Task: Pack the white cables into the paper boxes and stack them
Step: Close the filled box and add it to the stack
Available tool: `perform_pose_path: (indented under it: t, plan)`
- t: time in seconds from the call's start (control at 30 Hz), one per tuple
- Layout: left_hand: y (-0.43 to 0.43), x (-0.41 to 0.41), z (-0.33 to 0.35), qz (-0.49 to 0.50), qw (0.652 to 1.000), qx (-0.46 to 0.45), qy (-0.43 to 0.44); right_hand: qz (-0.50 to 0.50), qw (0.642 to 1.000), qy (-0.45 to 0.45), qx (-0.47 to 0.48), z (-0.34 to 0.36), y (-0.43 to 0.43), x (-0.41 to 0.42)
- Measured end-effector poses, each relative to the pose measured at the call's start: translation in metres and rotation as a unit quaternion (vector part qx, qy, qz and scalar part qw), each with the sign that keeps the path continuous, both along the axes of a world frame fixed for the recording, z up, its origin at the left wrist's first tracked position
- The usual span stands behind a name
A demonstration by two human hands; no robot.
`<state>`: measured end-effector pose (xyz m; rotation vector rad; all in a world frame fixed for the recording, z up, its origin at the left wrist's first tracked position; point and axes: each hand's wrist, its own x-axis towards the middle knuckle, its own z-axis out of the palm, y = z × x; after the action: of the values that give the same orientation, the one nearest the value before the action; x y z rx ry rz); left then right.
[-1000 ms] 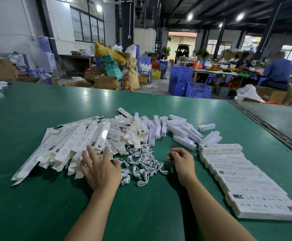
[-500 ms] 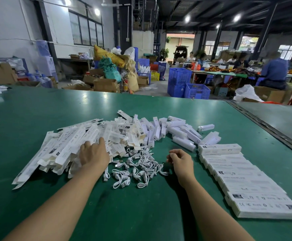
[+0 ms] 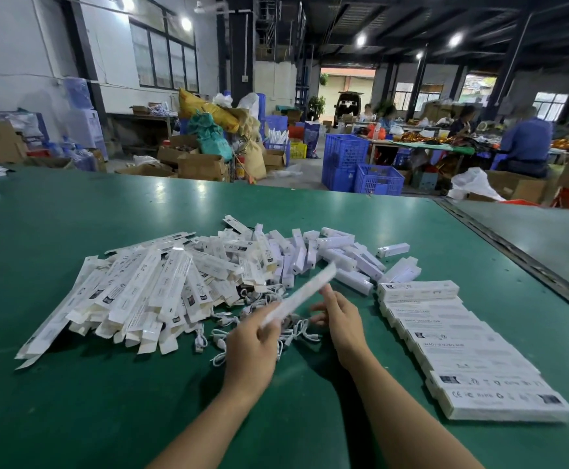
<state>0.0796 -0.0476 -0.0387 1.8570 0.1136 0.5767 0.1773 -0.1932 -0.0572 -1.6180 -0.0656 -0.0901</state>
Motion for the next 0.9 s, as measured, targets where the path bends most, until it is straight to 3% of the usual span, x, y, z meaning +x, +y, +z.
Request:
perform_pose_path:
  t: [0.13, 0.3, 0.57, 0.7, 0.9]
  plan:
    - [-0.015, -0.006, -0.003, -0.051, 0.990, 0.110, -0.073, 0.054, 0.987, 0.039, 0.148, 0.003, -0.009, -0.009]
    - [-0.015, -0.009, -0.003, -0.096, 0.992, 0.082, 0.001, 0.093, 0.964, 0.070, 0.238, 0.005, -0.018, -0.012]
    - [-0.041, -0.010, -0.010, -0.087, 0.985, 0.137, 0.059, 0.090, 0.984, 0.062, 0.142, 0.007, -0.015, -0.016]
    - [-0.046, -0.005, -0.014, -0.063, 0.991, 0.087, 0.079, 0.081, 0.992, 0.027, 0.097, 0.005, -0.013, -0.019]
    - [-0.039, -0.006, -0.014, -0.071, 0.995, 0.017, 0.066, 0.086, 0.989, -0.034, 0.119, 0.010, -0.008, -0.035]
